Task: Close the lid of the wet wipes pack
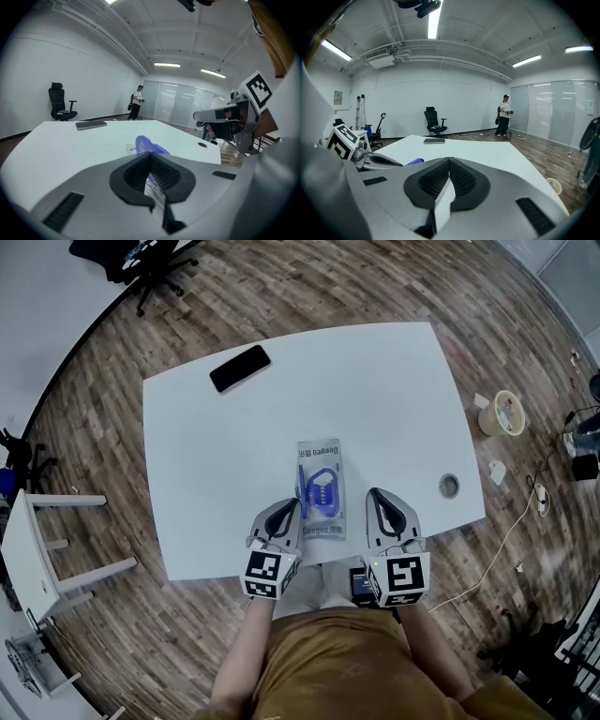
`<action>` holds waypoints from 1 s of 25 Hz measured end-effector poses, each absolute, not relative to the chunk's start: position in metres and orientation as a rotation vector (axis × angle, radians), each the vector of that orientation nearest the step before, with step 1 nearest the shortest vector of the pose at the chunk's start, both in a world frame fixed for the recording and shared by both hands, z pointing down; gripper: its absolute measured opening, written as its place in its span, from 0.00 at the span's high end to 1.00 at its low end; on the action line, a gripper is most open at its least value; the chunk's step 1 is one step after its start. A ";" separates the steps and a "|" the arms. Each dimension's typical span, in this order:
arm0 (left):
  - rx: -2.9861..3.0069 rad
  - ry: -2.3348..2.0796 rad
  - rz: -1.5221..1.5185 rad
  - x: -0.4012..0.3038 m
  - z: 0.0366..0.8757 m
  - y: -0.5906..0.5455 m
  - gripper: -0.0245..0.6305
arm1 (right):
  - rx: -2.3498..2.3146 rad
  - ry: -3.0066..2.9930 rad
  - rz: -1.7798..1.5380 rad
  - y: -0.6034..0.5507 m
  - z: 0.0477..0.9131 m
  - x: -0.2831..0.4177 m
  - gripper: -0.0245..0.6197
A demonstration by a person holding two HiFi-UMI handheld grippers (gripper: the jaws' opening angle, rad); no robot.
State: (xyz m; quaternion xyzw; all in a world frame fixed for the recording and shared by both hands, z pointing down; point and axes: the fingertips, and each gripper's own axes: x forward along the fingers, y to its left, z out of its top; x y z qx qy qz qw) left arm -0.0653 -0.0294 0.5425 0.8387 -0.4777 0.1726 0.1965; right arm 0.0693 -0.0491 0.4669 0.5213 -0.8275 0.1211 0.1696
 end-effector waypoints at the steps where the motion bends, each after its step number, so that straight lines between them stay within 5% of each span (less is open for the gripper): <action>1: 2.349 -1.337 0.483 -0.065 0.542 -0.030 0.95 | 1.474 -2.355 0.346 -0.048 0.468 0.068 0.95; 25: 2.410 -1.243 0.528 -0.036 0.548 -0.033 0.95 | 1.416 -2.355 0.381 -0.046 0.484 0.059 0.95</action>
